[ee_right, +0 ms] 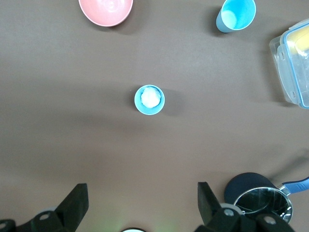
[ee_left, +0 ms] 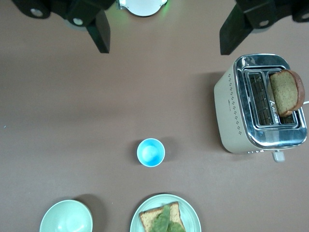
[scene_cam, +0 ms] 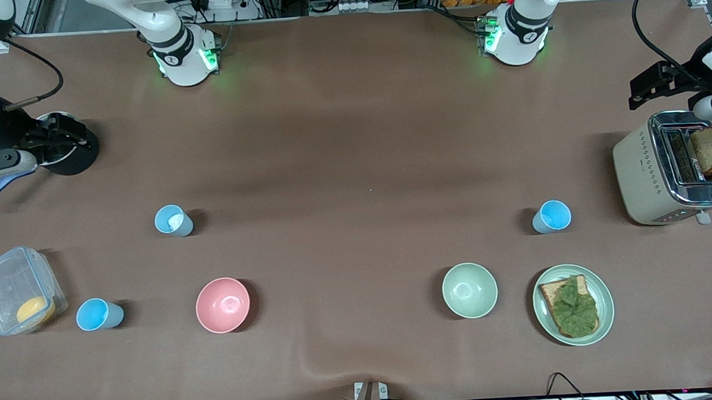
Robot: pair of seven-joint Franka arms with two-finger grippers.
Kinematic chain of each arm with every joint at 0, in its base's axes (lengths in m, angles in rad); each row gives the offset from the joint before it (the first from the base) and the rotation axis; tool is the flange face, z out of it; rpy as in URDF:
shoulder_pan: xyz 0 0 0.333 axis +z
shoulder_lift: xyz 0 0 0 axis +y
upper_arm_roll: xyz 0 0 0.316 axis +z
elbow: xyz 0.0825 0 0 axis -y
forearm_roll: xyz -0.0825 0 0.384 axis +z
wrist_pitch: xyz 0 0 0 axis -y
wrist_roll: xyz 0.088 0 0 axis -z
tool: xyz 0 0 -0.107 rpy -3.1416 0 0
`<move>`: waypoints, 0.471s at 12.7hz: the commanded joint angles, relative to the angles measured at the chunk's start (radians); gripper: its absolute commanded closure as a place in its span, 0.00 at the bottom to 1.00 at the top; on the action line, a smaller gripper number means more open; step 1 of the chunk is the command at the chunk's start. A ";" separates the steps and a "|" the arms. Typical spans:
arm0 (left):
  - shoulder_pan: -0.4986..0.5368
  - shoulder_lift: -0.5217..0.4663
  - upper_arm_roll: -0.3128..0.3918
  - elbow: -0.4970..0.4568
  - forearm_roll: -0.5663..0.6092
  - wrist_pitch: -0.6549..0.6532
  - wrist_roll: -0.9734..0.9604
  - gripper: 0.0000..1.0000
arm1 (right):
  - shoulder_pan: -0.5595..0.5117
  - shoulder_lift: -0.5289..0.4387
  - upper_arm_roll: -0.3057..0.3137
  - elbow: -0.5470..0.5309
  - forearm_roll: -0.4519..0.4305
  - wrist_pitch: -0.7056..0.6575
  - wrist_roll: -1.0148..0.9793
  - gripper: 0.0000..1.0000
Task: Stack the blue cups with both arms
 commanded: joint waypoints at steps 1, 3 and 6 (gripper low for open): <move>0.011 0.052 0.000 0.013 0.007 -0.019 0.012 0.00 | 0.012 0.003 -0.009 0.010 0.002 -0.012 0.016 0.00; 0.010 0.093 0.000 0.016 0.007 -0.017 0.010 0.00 | 0.012 0.003 -0.010 0.010 0.002 -0.012 0.016 0.00; -0.001 0.175 0.000 0.015 0.021 -0.017 0.004 0.00 | 0.010 0.003 -0.010 0.009 0.002 -0.012 0.016 0.00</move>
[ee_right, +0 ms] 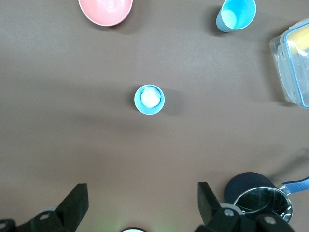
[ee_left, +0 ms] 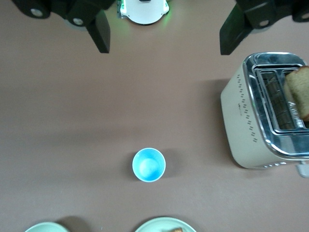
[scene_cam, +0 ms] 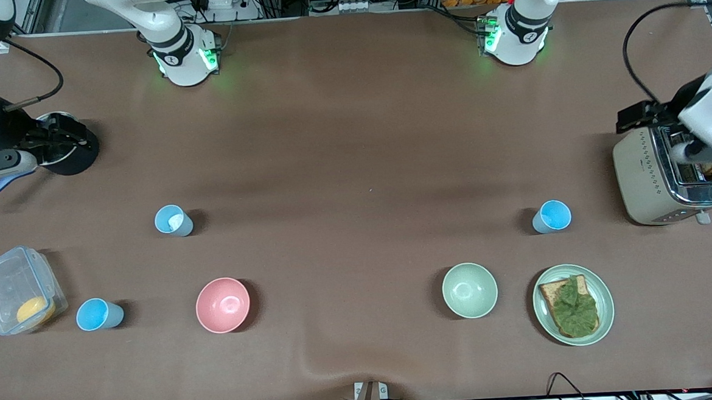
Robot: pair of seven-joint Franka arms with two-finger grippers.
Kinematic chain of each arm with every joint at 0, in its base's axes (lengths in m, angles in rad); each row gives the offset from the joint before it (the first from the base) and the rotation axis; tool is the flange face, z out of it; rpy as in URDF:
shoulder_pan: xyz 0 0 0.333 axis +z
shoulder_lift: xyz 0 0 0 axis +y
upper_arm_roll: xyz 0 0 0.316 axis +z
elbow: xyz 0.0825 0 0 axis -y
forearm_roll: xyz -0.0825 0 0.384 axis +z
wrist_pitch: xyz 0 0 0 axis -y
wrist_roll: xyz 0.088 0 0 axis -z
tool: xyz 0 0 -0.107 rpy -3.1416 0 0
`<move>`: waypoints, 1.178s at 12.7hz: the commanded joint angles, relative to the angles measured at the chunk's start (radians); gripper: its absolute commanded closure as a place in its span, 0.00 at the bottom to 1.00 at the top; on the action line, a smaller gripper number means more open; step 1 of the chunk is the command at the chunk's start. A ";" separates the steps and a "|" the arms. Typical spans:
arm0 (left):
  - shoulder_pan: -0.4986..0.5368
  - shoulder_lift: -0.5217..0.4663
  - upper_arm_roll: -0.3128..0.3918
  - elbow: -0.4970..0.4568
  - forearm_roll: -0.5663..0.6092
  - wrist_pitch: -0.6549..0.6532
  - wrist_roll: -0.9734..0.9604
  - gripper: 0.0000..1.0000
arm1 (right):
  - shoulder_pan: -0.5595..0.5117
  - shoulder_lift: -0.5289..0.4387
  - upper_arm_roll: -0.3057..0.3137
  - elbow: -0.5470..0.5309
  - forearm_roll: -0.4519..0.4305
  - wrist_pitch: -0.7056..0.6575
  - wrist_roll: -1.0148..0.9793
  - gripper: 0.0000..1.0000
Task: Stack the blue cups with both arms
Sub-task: 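Reach the right gripper to the ball cup while the left gripper reaches another cup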
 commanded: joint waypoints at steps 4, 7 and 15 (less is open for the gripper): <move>0.002 0.125 -0.002 0.027 0.010 -0.002 0.007 0.00 | 0.010 0.002 -0.010 0.009 0.002 -0.011 0.016 0.00; 0.002 0.179 0.006 0.029 0.019 0.061 0.004 0.00 | 0.014 0.002 -0.010 0.009 0.002 -0.013 0.016 0.00; 0.012 0.314 0.004 0.032 0.021 0.233 0.001 0.00 | 0.075 0.162 -0.008 0.006 0.000 -0.028 0.016 0.00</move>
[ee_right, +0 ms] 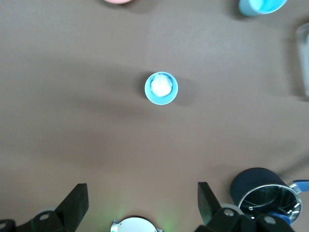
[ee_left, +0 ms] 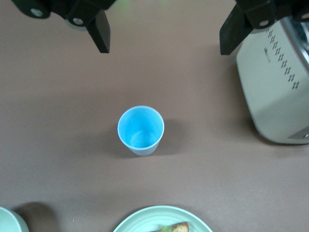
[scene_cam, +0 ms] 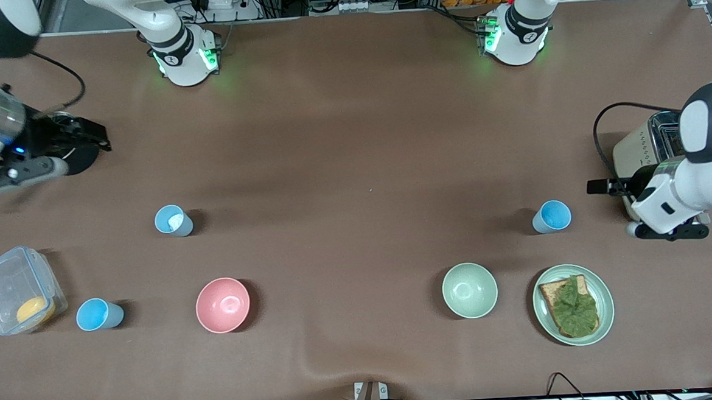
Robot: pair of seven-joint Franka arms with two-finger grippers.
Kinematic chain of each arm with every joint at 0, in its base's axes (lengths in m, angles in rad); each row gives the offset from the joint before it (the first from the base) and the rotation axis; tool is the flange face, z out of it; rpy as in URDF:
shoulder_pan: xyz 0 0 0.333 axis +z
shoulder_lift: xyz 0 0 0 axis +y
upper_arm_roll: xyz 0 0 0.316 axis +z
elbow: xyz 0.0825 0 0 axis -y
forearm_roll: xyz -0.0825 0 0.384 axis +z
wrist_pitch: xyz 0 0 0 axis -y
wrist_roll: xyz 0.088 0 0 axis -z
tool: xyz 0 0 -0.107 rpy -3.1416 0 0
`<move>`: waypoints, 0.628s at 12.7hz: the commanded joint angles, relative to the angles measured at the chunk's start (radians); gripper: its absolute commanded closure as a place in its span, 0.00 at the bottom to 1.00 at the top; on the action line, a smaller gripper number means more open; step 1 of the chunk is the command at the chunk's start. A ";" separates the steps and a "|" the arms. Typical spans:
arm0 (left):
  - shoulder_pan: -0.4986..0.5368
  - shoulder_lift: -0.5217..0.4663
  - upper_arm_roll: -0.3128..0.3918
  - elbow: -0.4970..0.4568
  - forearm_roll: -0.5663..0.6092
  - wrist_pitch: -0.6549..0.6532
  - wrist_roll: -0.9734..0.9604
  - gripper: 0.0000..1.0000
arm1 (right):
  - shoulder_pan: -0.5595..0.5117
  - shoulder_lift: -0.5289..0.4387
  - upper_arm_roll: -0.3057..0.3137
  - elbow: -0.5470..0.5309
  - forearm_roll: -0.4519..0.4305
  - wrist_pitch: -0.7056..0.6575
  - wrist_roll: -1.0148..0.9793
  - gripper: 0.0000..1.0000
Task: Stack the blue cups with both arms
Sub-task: 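Reach the right gripper to the ball cup while the left gripper reaches another cup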
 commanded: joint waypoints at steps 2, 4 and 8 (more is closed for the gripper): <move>-0.003 0.064 -0.005 0.024 0.021 0.079 0.001 0.00 | 0.021 0.181 -0.010 0.010 0.000 0.066 0.013 0.00; -0.003 0.075 -0.005 0.014 0.021 0.157 -0.004 0.00 | -0.004 0.259 -0.012 -0.028 0.000 0.168 0.013 0.00; -0.003 0.093 -0.005 0.013 0.021 0.173 -0.010 0.00 | -0.074 0.384 -0.010 -0.094 0.001 0.386 0.013 0.00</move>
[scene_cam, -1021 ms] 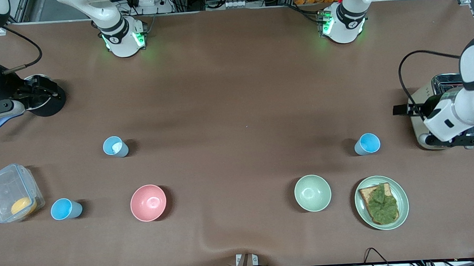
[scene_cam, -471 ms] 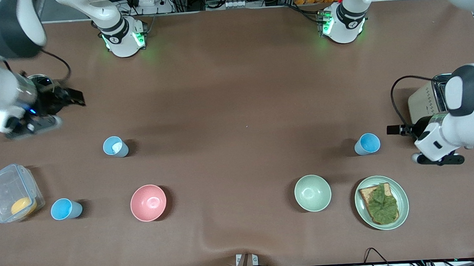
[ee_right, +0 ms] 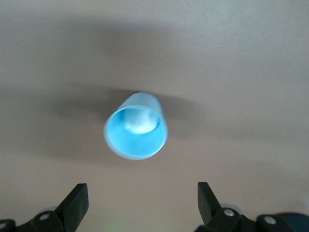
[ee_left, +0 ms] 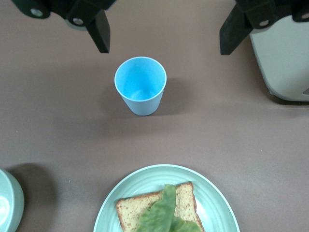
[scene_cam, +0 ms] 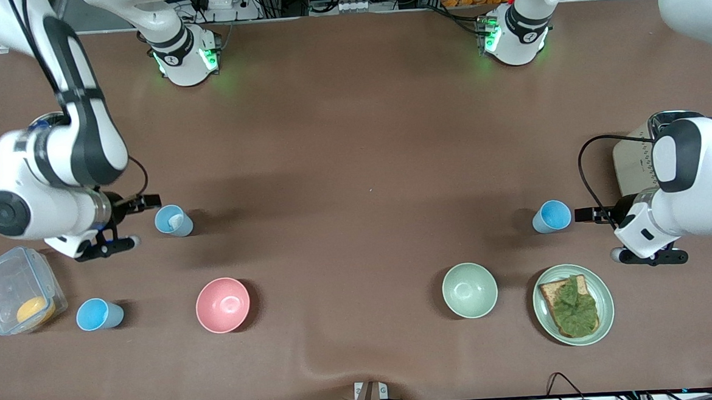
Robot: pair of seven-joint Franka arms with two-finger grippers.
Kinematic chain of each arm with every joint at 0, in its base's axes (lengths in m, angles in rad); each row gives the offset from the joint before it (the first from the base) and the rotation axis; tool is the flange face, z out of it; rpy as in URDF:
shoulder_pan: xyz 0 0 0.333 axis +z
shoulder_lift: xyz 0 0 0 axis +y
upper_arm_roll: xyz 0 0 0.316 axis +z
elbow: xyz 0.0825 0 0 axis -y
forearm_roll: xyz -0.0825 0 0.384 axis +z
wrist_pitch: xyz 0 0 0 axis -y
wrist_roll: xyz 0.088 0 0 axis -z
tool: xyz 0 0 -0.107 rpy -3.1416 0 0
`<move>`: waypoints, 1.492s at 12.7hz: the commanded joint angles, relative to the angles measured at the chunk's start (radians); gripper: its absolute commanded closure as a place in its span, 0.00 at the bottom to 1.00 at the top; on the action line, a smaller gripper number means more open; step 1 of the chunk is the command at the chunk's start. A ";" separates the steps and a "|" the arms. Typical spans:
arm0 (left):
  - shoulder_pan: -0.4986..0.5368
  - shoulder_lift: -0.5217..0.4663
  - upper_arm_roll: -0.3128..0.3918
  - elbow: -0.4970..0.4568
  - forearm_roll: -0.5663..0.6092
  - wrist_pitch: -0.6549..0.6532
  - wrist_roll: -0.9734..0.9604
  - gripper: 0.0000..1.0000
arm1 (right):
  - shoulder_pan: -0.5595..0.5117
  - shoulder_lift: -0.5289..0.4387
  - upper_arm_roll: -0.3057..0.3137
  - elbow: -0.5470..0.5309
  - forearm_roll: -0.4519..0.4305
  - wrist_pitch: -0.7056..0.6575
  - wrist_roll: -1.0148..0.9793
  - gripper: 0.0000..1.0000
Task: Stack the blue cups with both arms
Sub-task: 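Grasp the ball cup with the right gripper while the left gripper grasps its cup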
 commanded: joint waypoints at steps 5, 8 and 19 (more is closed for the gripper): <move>0.002 0.018 -0.006 -0.031 0.021 0.076 -0.011 0.00 | -0.107 0.150 0.011 -0.015 0.100 0.156 0.010 0.03; -0.001 0.038 -0.006 -0.034 0.021 0.096 -0.033 0.00 | -0.115 0.172 0.011 -0.015 0.113 0.156 0.010 0.40; -0.002 0.119 -0.009 -0.029 0.022 0.110 -0.082 0.00 | -0.107 0.161 0.014 0.018 0.181 0.014 0.012 1.00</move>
